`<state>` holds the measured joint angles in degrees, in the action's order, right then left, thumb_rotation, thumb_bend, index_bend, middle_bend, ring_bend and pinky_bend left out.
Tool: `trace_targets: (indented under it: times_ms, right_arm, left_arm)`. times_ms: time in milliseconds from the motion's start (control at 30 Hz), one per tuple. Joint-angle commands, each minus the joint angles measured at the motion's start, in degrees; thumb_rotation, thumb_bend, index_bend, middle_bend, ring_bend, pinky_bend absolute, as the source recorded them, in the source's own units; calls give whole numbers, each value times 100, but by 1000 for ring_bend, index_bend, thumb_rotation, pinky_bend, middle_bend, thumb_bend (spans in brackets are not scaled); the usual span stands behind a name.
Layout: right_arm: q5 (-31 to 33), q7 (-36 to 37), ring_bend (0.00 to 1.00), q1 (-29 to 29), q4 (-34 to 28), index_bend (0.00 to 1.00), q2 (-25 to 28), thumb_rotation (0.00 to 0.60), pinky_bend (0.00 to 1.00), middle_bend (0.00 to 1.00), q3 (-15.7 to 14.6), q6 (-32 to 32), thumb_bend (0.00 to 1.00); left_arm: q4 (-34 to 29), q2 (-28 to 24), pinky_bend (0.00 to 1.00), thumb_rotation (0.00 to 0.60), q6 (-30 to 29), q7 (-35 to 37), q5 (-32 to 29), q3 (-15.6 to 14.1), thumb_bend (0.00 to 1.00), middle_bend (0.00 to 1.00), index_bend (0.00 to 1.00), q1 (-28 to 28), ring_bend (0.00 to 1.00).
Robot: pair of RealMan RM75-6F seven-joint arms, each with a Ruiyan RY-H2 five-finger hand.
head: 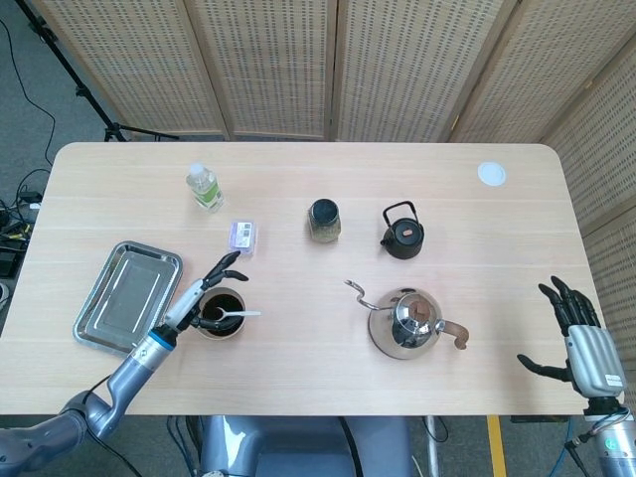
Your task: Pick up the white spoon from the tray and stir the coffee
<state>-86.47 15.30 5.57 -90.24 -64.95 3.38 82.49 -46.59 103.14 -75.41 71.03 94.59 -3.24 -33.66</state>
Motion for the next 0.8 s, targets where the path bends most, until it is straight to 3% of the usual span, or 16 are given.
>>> trace_targets:
  times_ms: [33, 100, 200, 400, 567, 800]
  right_arm:
    - [-7, 4, 0, -4, -6, 65, 3, 600, 0, 0, -1, 13, 0]
    - [-1, -8, 0, -8, 4, 65, 2, 600, 0, 0, 4, 23, 0]
    - [-23, -78, 0, -8, 46, 65, -31, 600, 0, 0, 6, 52, 0]
    - [-161, -506, 0, -37, 237, 65, -185, 600, 0, 0, 28, 290, 0]
    - [-260, -1039, 0, -97, 419, 65, -386, 600, 0, 0, 103, 631, 0]
    - [-307, -1253, 0, -133, 464, 65, -503, 600, 0, 0, 113, 768, 0]
  left_arm:
    - [-453, -480, 0, 600, -88, -871, -14, 48, 265, 0, 197, 59, 0]
    - [-680, -847, 0, 600, -54, -1859, -118, 75, 282, 0, 128, 151, 0]
    - [-1520, -1552, 0, 600, 87, -3411, -449, 109, 315, 0, 93, 385, 0]
    - [-2754, -2520, 0, 600, -38, -5614, -1228, 141, 347, 0, 57, 1029, 0]
    - [-3408, -2960, 0, 600, -306, -6233, -1587, 84, 346, 0, 35, 1511, 0]
    - [-3663, -3025, 0, 600, -738, -6857, -1554, 81, 346, 0, 34, 1906, 0]
